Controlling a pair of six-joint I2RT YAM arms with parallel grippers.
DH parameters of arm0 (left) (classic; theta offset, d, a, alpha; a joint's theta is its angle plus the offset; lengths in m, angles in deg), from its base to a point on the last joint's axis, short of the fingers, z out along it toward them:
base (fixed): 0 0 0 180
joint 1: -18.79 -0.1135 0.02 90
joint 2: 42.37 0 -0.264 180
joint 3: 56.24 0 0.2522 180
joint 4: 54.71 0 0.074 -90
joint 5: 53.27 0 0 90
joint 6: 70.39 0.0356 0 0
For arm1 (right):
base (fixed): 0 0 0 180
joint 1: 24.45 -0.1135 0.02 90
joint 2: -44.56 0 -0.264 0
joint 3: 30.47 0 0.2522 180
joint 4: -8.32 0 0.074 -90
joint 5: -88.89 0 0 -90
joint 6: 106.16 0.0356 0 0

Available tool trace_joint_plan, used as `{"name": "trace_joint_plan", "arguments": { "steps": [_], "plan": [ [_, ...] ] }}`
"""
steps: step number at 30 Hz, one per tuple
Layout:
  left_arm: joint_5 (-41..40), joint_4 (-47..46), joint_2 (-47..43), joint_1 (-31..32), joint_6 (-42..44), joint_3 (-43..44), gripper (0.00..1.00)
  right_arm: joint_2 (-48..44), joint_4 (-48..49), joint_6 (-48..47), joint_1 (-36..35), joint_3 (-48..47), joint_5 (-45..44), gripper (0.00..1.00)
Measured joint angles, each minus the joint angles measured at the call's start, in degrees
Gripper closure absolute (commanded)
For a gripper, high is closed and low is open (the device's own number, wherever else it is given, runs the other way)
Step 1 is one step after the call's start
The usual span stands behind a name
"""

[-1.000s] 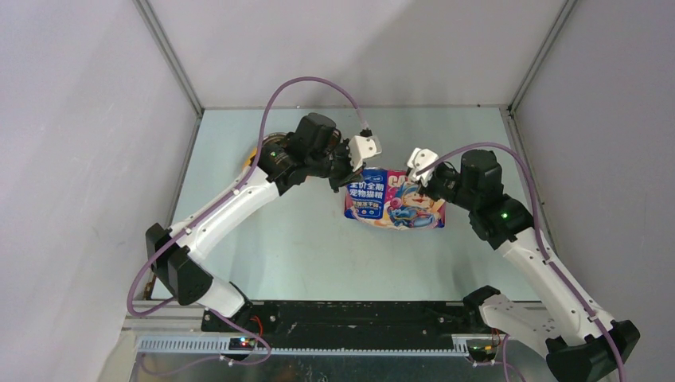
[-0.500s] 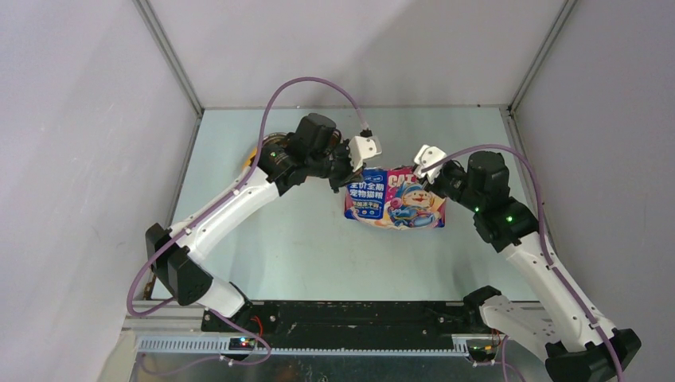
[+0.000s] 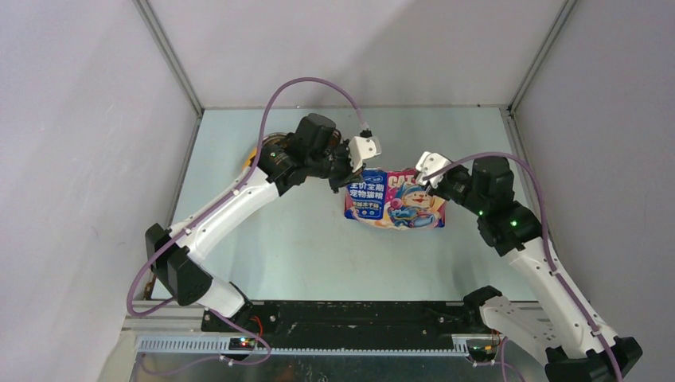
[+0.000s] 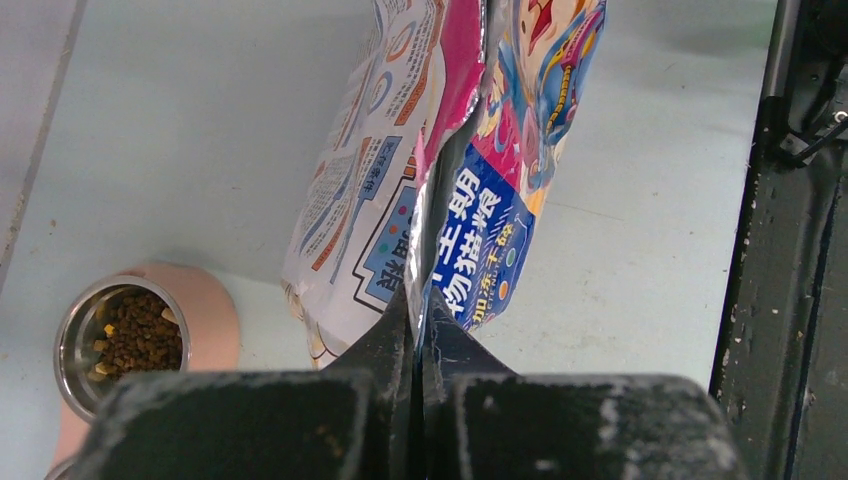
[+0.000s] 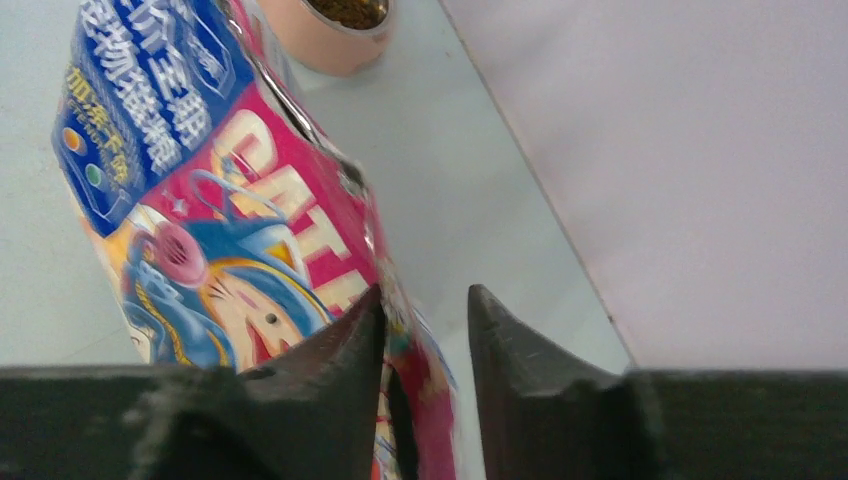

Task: Serve the pet food
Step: Close the pet food bag at the center of the board.

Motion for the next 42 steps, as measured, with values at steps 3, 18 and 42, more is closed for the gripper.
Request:
{"name": "trace_joint_plan", "arguments": {
  "steps": [3, 18, 42],
  "plan": [
    [0.57, 1.11, 0.0, -0.02, 0.39, 0.33, 0.99, -1.42, -1.44, -3.21, 1.77, 0.0, -0.37, 0.33],
    [5.44, 14.29, 7.13, 3.74, 6.86, 17.7, 0.65, 0.09, -16.06, -13.6, 5.79, -3.98, 14.01, 0.4],
    [8.57, 16.26, 6.29, 3.72, 10.43, 11.08, 0.57, 7.37, -18.29, -15.17, 2.19, -10.21, 20.35, 1.0]
  ]
}}
